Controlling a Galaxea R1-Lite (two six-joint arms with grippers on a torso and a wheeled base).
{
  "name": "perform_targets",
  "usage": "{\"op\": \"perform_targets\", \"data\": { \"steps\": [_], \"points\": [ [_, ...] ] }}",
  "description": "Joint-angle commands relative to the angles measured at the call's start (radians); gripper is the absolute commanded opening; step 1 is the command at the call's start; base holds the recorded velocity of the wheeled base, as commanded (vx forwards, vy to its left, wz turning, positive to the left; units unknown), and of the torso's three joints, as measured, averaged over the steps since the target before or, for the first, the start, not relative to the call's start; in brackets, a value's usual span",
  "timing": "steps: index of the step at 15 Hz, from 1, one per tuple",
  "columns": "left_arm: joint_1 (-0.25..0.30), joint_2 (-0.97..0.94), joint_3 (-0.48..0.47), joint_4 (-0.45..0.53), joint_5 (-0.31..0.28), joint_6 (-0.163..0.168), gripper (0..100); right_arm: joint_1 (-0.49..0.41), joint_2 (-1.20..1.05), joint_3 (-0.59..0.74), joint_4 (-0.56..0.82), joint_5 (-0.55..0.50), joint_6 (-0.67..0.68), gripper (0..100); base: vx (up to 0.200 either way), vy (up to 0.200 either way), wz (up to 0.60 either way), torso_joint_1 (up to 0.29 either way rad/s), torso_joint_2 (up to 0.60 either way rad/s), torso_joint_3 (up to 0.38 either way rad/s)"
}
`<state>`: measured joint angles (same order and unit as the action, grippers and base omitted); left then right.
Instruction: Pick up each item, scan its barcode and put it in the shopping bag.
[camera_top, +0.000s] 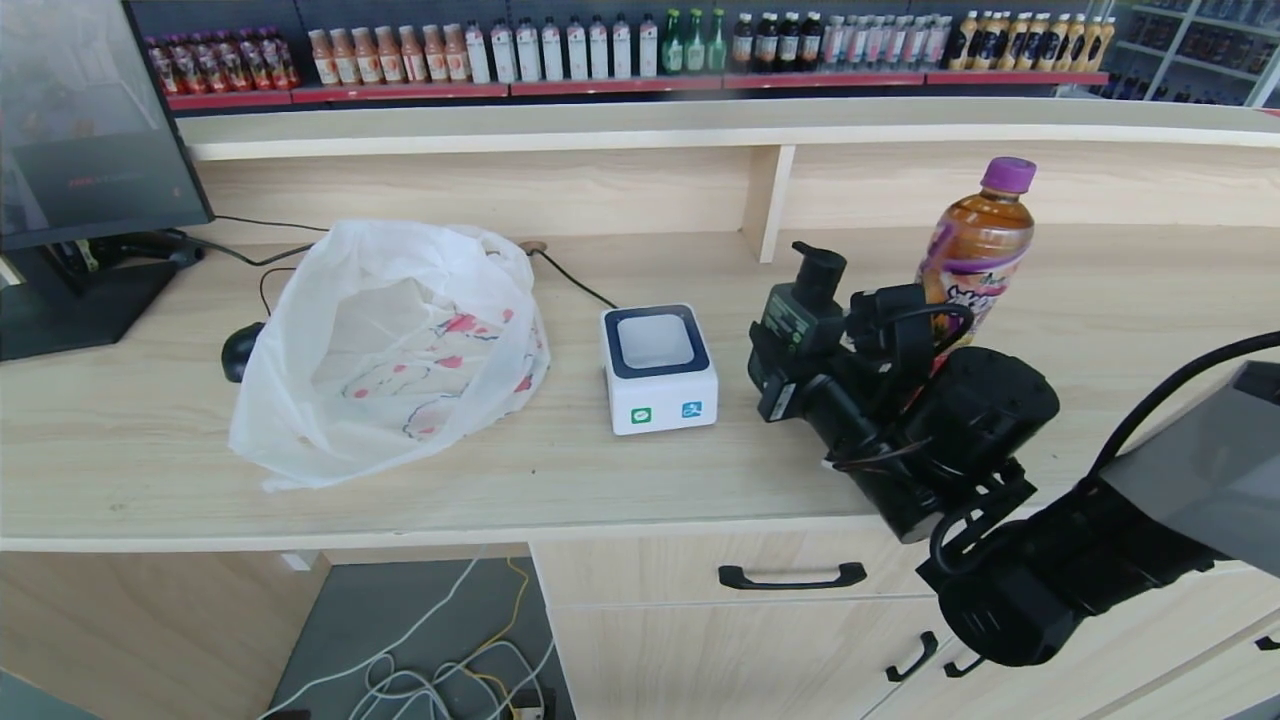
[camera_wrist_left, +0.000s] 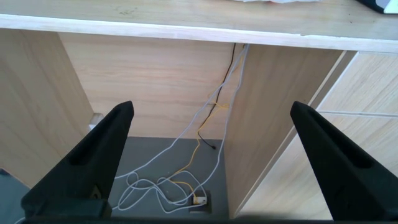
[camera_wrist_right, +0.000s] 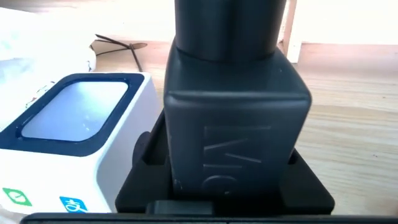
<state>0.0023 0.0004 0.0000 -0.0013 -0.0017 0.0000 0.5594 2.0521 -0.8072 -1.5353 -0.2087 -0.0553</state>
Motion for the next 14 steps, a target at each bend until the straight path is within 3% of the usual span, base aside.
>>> {"op": "perform_targets", "data": {
  "steps": [1, 14],
  "points": [
    [0.001, 0.000, 0.000, 0.000, 0.000, 0.000, 100, 0.010, -0.047, 0.025, -0.003, 0.000, 0.002, 0, 0.000, 0.000, 0.00, 0.000, 0.00, 0.000],
    [0.001, 0.000, 0.000, 0.000, 0.000, 0.000, 100, 0.197, -0.280, 0.330, -0.035, 0.000, 0.002, 0, 0.000, 0.000, 0.00, 0.000, 0.00, 0.000]
  ]
}}
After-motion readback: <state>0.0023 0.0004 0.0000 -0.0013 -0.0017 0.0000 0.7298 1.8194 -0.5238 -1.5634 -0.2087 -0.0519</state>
